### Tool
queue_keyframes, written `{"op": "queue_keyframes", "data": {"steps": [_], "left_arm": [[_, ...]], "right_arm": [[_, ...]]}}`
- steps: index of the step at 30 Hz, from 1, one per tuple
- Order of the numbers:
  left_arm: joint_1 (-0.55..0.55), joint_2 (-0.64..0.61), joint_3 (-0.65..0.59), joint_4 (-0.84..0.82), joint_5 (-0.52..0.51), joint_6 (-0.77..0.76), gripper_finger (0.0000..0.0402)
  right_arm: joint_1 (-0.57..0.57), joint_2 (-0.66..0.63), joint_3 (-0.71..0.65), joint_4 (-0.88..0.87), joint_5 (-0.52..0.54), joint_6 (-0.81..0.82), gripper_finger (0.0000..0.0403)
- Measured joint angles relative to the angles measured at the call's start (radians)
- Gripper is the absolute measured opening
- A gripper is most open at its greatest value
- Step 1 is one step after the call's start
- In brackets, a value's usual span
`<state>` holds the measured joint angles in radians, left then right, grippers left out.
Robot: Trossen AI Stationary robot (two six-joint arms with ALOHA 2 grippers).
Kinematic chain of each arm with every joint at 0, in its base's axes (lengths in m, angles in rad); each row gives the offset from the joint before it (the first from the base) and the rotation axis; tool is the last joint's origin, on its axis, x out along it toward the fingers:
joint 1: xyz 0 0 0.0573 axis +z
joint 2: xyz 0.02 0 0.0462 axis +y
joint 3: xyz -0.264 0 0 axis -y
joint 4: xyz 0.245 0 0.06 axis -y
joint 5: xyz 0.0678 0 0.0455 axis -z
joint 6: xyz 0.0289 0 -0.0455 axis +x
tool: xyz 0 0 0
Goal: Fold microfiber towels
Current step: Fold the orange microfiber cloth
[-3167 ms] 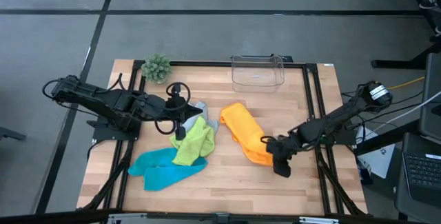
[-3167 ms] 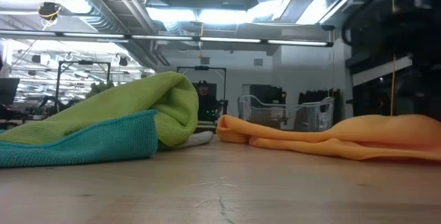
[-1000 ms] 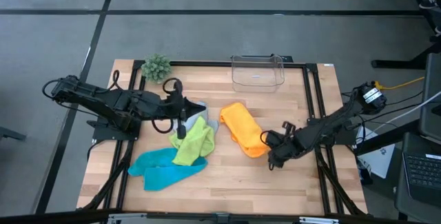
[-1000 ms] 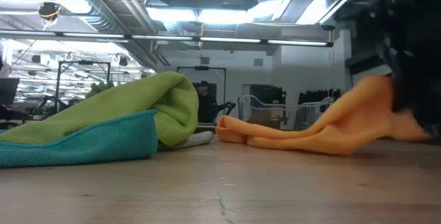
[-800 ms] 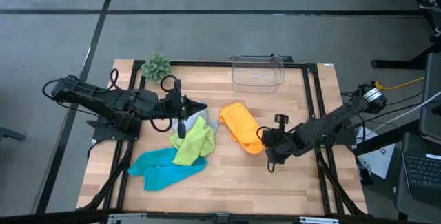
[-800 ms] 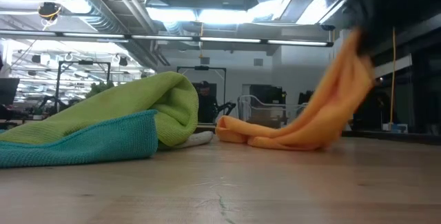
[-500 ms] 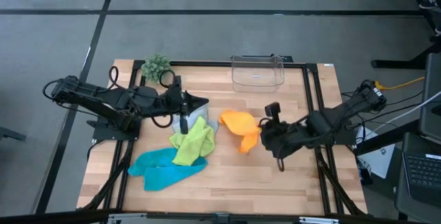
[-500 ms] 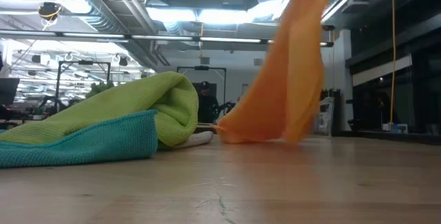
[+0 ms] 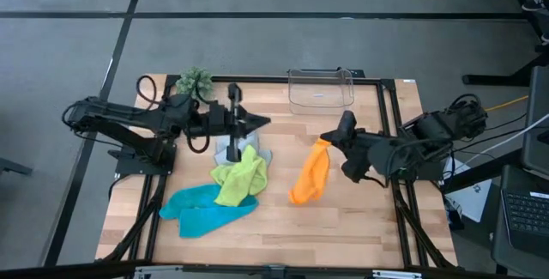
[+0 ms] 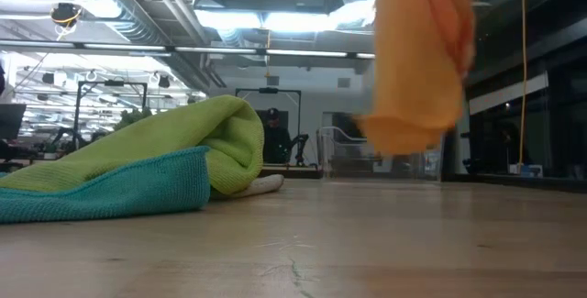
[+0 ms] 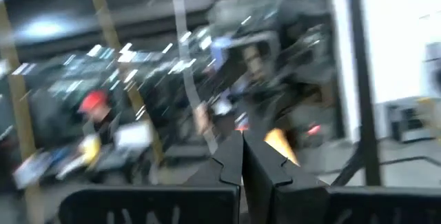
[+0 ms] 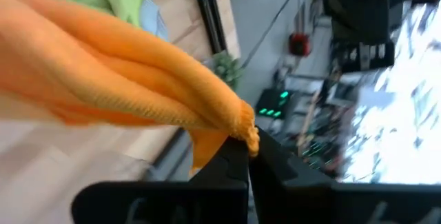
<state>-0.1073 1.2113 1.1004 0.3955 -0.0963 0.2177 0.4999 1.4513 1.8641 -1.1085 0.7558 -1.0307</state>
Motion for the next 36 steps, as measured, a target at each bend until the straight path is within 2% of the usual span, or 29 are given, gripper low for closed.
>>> {"op": "queue_keyframes", "data": {"steps": [2,9,18,21,29,32,36], "left_arm": [[0.008,0.031,0.0,0.051,0.04,0.026,0.0],[0.049,0.125,0.0,0.133,0.035,0.065,0.0],[0.07,0.224,0.0,0.138,0.035,-0.026,0.0],[0.065,0.249,0.0,0.136,0.049,-0.033,0.0],[0.059,0.263,0.0,0.141,0.054,-0.033,0.0],[0.059,0.263,0.0,0.162,0.046,-0.033,0.0],[0.059,0.263,0.0,0.167,0.001,-0.032,0.0]], "right_arm": [[0.0,0.0,0.002,0.021,-0.005,-0.061,0.0003],[0.0,0.0,0.002,0.035,-0.091,-0.073,0.0002],[-0.016,0.0,0.002,0.083,-0.066,-0.047,0.0002],[-0.033,0.004,0.002,0.108,0.032,0.018,0.0003],[-0.096,0.04,0.002,0.231,0.428,0.215,0.0002],[-0.11,0.055,0.002,0.238,0.506,0.234,0.0002],[-0.118,0.075,0.002,0.238,0.541,0.235,0.0002]]}}
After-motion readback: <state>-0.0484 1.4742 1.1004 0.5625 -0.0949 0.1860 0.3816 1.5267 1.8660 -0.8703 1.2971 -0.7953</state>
